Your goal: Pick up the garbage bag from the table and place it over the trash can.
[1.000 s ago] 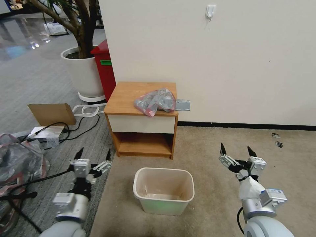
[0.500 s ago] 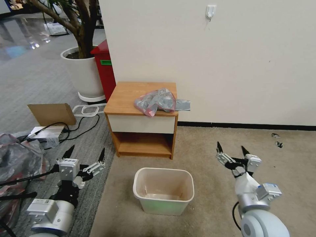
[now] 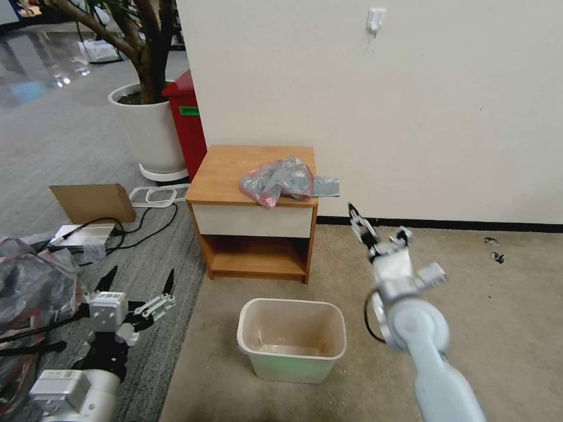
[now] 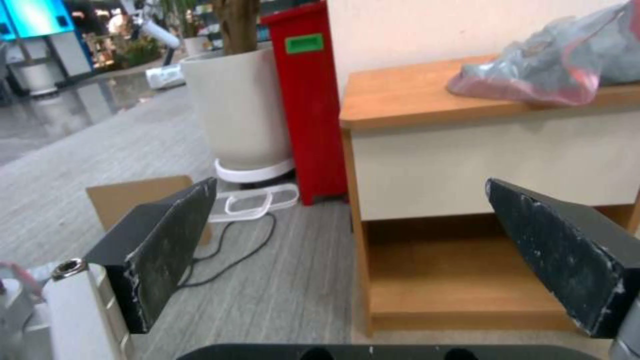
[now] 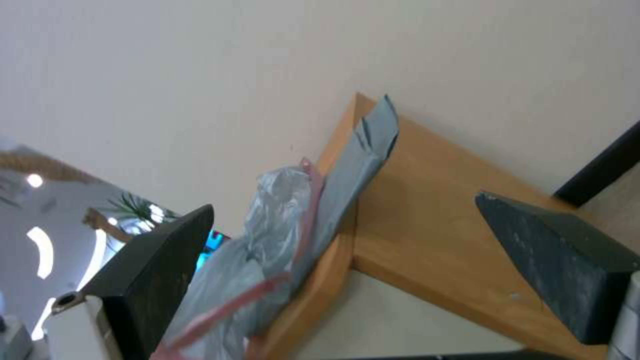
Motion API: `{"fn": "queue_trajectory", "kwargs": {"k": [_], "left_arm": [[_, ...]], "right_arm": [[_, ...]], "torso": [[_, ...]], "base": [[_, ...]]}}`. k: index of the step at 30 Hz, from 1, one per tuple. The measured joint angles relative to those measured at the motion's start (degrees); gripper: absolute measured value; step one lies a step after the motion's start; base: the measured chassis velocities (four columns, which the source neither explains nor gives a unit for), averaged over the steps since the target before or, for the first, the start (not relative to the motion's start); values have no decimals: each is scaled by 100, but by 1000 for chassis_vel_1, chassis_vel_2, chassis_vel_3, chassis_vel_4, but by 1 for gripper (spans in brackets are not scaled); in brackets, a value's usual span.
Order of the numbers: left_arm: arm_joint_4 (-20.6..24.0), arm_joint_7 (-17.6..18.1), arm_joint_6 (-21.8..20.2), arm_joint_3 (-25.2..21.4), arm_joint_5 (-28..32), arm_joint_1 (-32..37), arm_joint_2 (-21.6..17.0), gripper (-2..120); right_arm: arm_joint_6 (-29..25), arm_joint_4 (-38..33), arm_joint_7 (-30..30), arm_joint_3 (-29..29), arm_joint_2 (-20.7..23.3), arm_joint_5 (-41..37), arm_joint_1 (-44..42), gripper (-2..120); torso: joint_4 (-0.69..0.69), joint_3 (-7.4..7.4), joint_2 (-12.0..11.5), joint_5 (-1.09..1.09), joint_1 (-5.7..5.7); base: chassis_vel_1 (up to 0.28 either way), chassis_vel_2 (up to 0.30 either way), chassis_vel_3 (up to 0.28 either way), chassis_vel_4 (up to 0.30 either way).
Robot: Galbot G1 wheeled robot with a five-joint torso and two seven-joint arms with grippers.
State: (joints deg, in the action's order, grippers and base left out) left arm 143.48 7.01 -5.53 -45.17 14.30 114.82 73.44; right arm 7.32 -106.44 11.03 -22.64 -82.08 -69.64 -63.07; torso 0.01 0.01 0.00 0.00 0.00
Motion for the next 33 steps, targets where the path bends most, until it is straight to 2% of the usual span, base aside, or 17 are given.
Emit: {"fn": "queue_trajectory", "kwargs": {"k": [3,6,20,23,25,30,32,33], "left_arm": [[-6,0,7,-8,-18,46,90,100],[-9,0,7,9,-31,50,164,100],[-18,-136,44,7,-213,234,384,100],[-20,-164,113,19,-328,259,426,100],[-20,-171,124,23,-347,263,435,100],[-22,-199,145,108,-393,269,546,100],[-23,-204,144,113,-395,269,556,100],[-23,-211,144,115,-399,269,564,100]], "right_arm": [[12,434,119,58,-172,-452,438,100],[13,656,164,87,-259,-559,649,100],[54,1803,145,142,-447,-510,1499,99],[18,1967,145,100,-477,-520,1620,88],[13,1983,147,93,-477,-520,1637,86],[11,2065,207,97,-462,-536,1727,59],[11,2074,210,104,-462,-539,1738,58],[14,2082,221,115,-463,-543,1756,53]], "torso": [[-1,0,0,0,0],[-1,0,0,0,0],[-2,0,0,0,0],[-2,0,0,0,0],[-2,0,0,1,0],[-2,-1,0,0,0],[-2,-1,0,0,0],[-2,-1,0,0,0]], "base": [[0,0,0,0],[0,0,0,0],[0,0,0,0],[0,0,0,0],[0,0,0,0],[0,0,0,0],[0,0,0,0],[0,0,0,0]]}}
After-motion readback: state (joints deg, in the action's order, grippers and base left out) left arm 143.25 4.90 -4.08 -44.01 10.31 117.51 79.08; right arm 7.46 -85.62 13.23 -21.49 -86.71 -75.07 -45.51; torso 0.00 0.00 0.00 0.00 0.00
